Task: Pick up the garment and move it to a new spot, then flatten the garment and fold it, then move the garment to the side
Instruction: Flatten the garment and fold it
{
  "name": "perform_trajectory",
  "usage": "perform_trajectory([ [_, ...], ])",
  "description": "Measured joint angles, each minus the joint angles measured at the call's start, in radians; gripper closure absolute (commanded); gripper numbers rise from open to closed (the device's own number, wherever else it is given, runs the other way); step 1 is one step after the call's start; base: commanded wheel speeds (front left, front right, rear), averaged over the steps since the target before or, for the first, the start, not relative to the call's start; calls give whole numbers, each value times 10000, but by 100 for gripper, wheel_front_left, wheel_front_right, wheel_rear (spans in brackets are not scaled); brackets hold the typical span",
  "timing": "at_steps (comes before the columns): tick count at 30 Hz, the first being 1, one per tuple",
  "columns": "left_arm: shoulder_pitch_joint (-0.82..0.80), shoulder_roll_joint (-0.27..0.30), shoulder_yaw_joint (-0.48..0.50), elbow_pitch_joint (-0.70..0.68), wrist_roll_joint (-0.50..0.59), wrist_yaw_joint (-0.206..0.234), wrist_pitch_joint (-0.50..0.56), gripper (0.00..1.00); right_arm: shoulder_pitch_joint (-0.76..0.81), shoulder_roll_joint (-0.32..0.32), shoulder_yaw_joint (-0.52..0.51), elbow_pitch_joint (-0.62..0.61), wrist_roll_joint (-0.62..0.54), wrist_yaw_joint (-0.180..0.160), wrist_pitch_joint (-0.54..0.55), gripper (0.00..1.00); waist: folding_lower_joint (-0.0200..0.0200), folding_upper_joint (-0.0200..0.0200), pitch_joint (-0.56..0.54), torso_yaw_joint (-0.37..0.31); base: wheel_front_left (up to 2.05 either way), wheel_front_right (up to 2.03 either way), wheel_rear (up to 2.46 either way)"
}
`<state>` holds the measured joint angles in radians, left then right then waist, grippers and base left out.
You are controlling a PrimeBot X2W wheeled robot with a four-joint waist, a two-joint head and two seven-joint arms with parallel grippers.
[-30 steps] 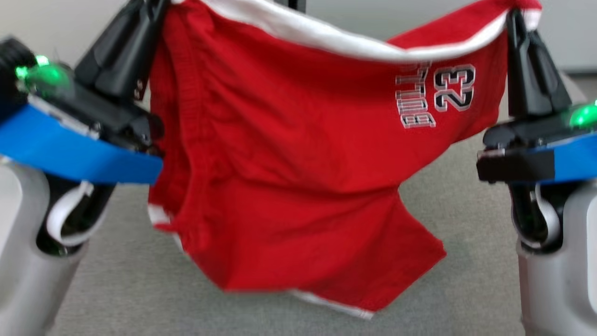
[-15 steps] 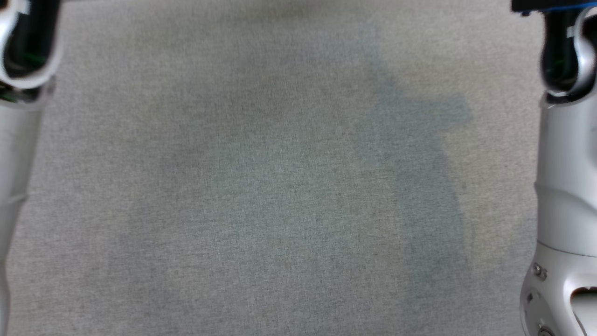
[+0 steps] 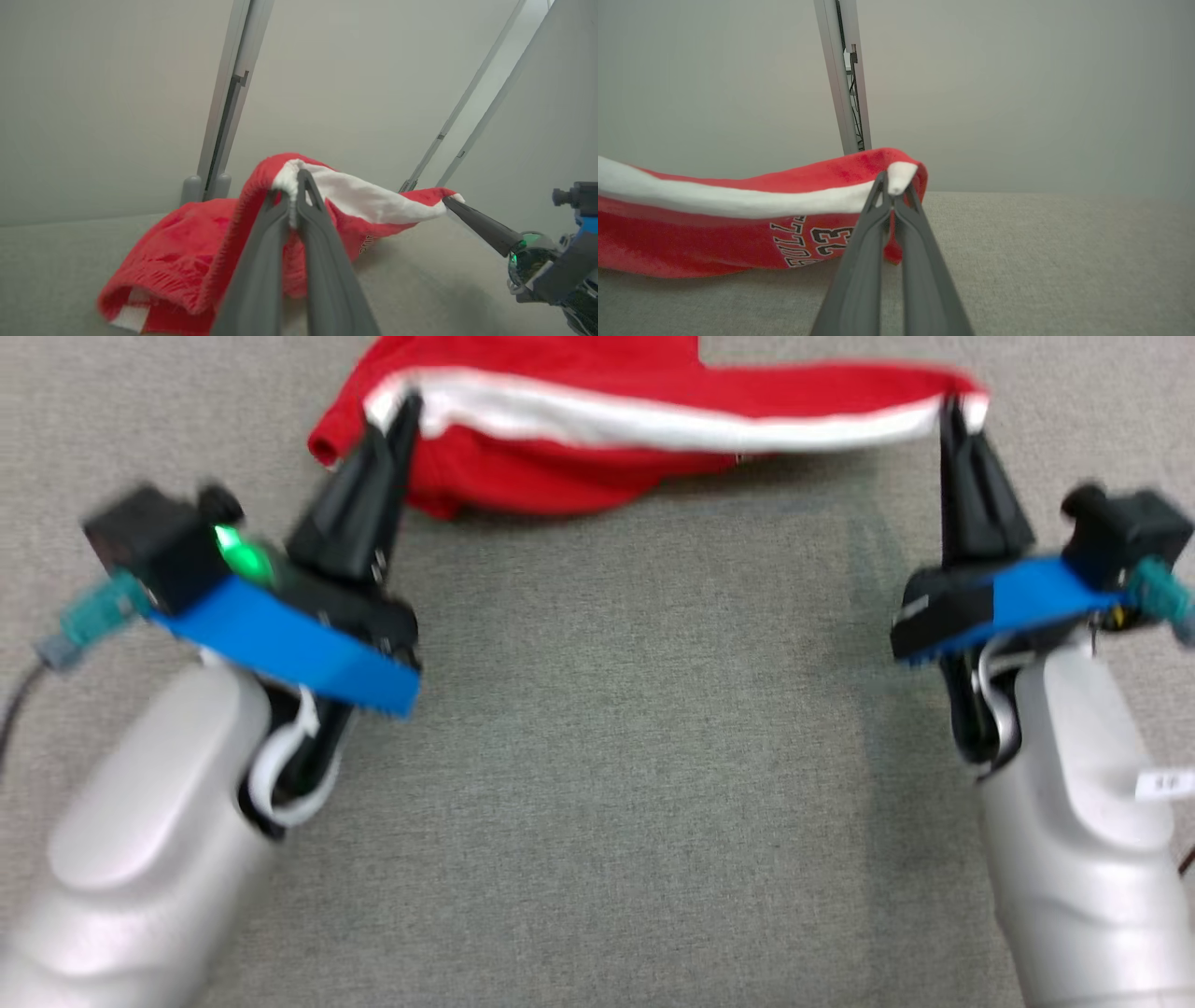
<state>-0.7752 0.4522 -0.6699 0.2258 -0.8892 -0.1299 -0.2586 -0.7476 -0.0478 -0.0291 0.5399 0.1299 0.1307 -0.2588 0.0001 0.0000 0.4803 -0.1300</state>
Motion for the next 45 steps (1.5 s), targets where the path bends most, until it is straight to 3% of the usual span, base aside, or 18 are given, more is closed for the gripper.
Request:
perform_trajectory([
  [8, 2658, -479, 765, -1064, 692, 0, -31, 100, 2393, 0, 29, -1256, 493, 0, -27, 100, 0, 0, -786, 239, 0, 0, 0],
  [17, 4926, -708, 997, -2161, 1346, 4, -33, 100, 4769, 0, 144, -2876, 1315, 0, -36, 100, -4, 0, -2308, 43, 0, 0, 0],
  [24, 6672, -504, 1039, -3266, 1413, 428, -31, 100, 6738, -2, -343, -4514, 1168, 0, 226, 100, -5, 0, -3254, -338, 0, 0, 0],
  [28, 7386, -688, 811, -3599, 1018, 575, 31, 100, 7310, -6, -788, -5311, 794, 2, 786, 100, -5, 0, -3361, -233, 0, 0, 0],
  [35, 7403, -1515, 665, -2713, 410, 591, 105, 100, 6696, -6, -1400, -5093, -253, 2, 1511, 100, -3, 0, -2990, 480, 0, 0, 0],
  [45, 5228, -2708, 1080, -543, -61, 667, 286, 100, 2820, 2, -1294, -2677, -1879, 2, 2637, 100, 1, 0, -1736, 1499, 0, 0, 0],
])
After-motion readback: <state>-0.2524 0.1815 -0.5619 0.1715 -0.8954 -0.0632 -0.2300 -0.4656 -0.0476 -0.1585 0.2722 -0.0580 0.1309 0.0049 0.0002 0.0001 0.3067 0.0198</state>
